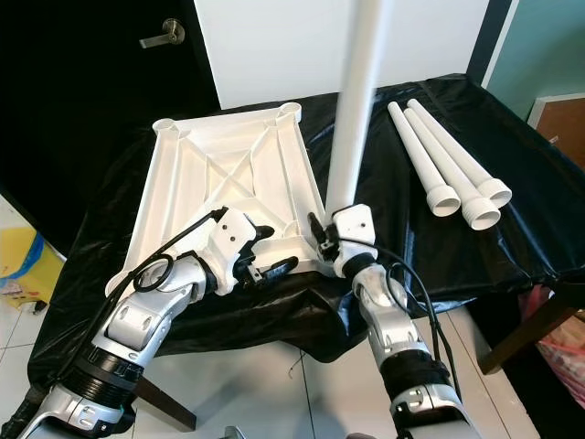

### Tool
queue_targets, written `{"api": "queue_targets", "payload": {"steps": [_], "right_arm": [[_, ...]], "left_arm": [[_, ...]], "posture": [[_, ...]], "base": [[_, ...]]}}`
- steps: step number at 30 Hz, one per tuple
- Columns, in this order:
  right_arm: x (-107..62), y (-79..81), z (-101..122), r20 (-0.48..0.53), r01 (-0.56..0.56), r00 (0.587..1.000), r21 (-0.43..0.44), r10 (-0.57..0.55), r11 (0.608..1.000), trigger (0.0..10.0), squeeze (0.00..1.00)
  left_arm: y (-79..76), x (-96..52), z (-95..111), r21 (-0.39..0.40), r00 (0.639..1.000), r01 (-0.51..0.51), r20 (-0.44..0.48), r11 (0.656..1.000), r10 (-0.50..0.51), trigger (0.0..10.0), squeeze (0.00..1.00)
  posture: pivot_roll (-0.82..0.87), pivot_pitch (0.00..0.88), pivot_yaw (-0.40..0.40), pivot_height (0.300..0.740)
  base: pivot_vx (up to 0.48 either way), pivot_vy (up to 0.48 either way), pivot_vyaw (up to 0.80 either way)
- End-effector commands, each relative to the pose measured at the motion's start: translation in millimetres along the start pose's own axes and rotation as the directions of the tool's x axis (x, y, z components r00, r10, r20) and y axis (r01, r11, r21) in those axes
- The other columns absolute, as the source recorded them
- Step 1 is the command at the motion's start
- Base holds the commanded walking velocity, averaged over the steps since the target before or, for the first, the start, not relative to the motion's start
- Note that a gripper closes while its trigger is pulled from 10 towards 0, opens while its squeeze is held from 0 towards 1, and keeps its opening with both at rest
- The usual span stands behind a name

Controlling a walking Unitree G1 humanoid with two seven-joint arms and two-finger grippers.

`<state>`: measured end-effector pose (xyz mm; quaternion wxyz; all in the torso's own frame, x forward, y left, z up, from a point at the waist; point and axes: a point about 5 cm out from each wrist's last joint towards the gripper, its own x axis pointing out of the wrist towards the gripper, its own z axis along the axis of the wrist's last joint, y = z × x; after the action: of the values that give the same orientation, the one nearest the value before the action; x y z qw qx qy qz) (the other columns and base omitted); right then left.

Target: Building children table

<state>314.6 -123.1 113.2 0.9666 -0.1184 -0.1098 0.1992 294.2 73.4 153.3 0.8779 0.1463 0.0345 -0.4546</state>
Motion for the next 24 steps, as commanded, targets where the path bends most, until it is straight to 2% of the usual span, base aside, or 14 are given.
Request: {"api": "queue_targets", "payload": {"steps": [1, 3, 7, 10, 12, 17, 24], "right_arm": [[-12.1, 7.6, -22.3, -0.109, -0.034, 0.994, -0.003, 0.033, 0.999, 10.0, 0.0], [-14.1, 9.1, -23.4, -0.103, -0.053, 0.993, -0.024, 0.051, 0.998, 10.0, 0.0], [-17.8, 10.0, -28.4, -0.109, -0.069, 0.992, 0.003, 0.068, 0.998, 10.0, 0.0], [-18.0, 10.1, -33.9, -0.135, -0.053, 0.989, 0.078, 0.063, 0.996, 10.0, 0.0], [-16.1, 8.3, -41.1, -0.203, -0.008, 0.978, 0.16, 0.041, 0.987, 10.0, 0.0], [-12.7, 6.6, -45.8, -0.263, 0.037, 0.965, 0.233, 0.026, 0.972, 10.0, 0.0], [-8.8, 5.6, -46.1, -0.269, 0.074, 0.963, 0.274, 0.003, 0.959, 10.0, 0.0]], "left_arm": [[5.3, -1.4, 2.8, 0.009, 0.998, -0.067, 0.009, 0.998, 0.067, 10.0, 0.0], [5.3, -1.2, 3.0, 0.01, 0.998, -0.067, 0.01, 0.998, 0.067, 10.0, 0.0], [5.7, -0.6, 3.5, 0.013, 0.998, -0.067, 0.013, 0.998, 0.067, 10.0, 0.0], [6.1, -0.3, 3.8, 0.014, 0.998, -0.068, 0.015, 0.998, 0.067, 10.0, 0.0], [6.1, -0.1, 4.6, 0.013, 0.998, -0.068, 0.019, 0.998, 0.067, 10.0, 0.0], [6.2, 0.1, 5.4, 0.014, 0.997, -0.069, 0.024, 0.998, 0.069, 10.0, 0.0], [5.8, -0.9, 5.1, 0.005, 0.997, -0.075, 0.027, 0.997, 0.074, 10.0, 0.0]], "posture": [[-0.11, 0.0, 0.06, 0.74], [-0.11, 0.0, 0.061, 0.74], [-0.11, 0.0, 0.063, 0.74], [-0.11, 0.0, 0.065, 0.74], [-0.11, 0.0, 0.065, 0.74], [-0.11, 0.0, 0.063, 0.74], [-0.11, 0.0, 0.055, 0.74]], "base": [[0.0, 0.0, 0.0], [0.0, 0.0, 0.0], [0.0, 0.0, 0.0], [0.0, 0.0, 0.0], [0.0, 0.0, 0.0], [0.0, 0.0, 0.0], [0.0, 0.0, 0.0]]}}
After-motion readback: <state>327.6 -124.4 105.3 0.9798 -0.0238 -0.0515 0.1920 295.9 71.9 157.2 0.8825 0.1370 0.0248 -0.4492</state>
